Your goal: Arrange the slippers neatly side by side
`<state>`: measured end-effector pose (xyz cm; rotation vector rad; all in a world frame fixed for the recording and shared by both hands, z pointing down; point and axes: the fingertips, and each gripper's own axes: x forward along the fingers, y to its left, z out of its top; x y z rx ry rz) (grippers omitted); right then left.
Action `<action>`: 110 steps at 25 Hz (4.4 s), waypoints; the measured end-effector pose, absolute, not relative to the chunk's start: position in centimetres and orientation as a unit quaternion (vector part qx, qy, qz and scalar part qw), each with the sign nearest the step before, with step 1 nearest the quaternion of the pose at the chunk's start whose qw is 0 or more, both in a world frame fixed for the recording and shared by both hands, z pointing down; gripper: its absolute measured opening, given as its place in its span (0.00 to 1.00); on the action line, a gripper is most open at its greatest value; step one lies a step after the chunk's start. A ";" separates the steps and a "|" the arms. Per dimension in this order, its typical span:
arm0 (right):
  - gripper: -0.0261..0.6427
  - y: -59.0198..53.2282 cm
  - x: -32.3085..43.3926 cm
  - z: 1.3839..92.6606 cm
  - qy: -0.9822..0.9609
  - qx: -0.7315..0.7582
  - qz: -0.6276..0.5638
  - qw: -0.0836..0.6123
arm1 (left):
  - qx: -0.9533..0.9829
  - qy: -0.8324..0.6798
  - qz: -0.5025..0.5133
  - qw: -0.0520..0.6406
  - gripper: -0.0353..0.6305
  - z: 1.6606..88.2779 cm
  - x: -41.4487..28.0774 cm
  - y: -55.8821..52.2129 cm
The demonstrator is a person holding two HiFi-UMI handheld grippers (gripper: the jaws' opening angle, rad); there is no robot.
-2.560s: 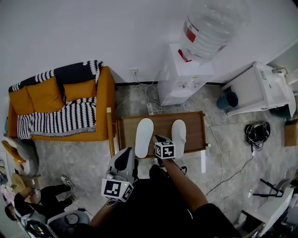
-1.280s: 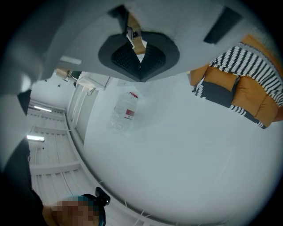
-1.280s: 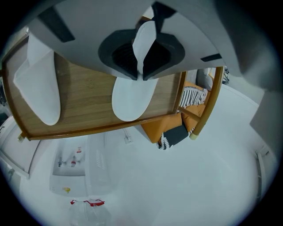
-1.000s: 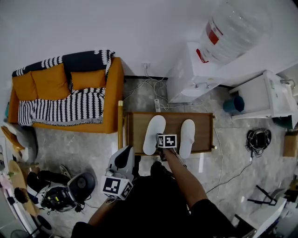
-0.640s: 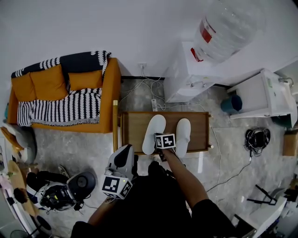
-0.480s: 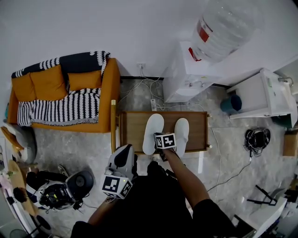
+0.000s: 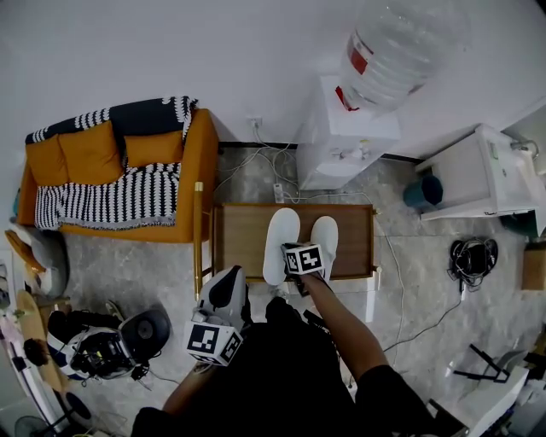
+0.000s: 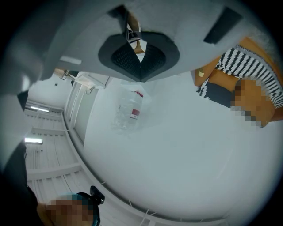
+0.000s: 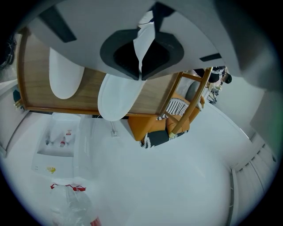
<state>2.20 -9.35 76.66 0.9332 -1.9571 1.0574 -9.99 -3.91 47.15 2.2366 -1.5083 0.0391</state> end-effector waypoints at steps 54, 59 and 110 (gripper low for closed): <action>0.16 -7.6 8.9 80.4 -0.752 0.333 0.432 0.370 | 0.808 -0.546 0.039 0.219 0.07 46.9 -5.2 -2.6; 0.16 -7.8 9.8 78.0 -0.739 0.367 0.461 0.326 | 0.813 -0.539 0.037 0.216 0.07 46.0 -5.2 -3.0; 0.06 -1.1 11.0 46.2 -0.775 0.581 0.240 0.066 | 0.869 -0.462 0.012 0.179 0.07 42.8 -4.2 -5.0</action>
